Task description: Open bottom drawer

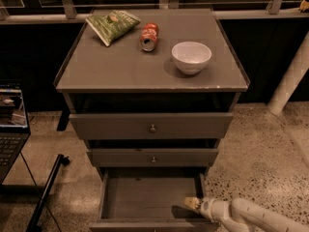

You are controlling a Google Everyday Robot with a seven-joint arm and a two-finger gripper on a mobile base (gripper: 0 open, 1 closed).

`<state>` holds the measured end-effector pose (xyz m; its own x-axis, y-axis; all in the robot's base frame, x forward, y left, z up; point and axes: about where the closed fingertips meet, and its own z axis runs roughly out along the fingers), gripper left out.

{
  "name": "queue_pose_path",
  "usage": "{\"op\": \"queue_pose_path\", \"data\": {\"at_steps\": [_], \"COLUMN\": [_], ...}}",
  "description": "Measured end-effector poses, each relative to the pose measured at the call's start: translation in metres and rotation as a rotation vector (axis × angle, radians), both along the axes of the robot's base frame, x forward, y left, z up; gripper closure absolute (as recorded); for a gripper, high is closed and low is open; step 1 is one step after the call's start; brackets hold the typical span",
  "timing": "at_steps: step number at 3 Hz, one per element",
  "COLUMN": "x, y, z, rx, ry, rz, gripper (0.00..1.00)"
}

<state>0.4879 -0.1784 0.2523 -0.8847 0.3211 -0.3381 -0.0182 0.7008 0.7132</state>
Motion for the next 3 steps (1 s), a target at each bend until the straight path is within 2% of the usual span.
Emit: {"op": "queue_pose_path", "data": {"at_steps": [3], "x": [-0.0002], "y": [-0.0002], "z": [-0.0003], "rx": [0.0], "ry": [0.001], "rz": [0.0], "gripper": [0.13]}}
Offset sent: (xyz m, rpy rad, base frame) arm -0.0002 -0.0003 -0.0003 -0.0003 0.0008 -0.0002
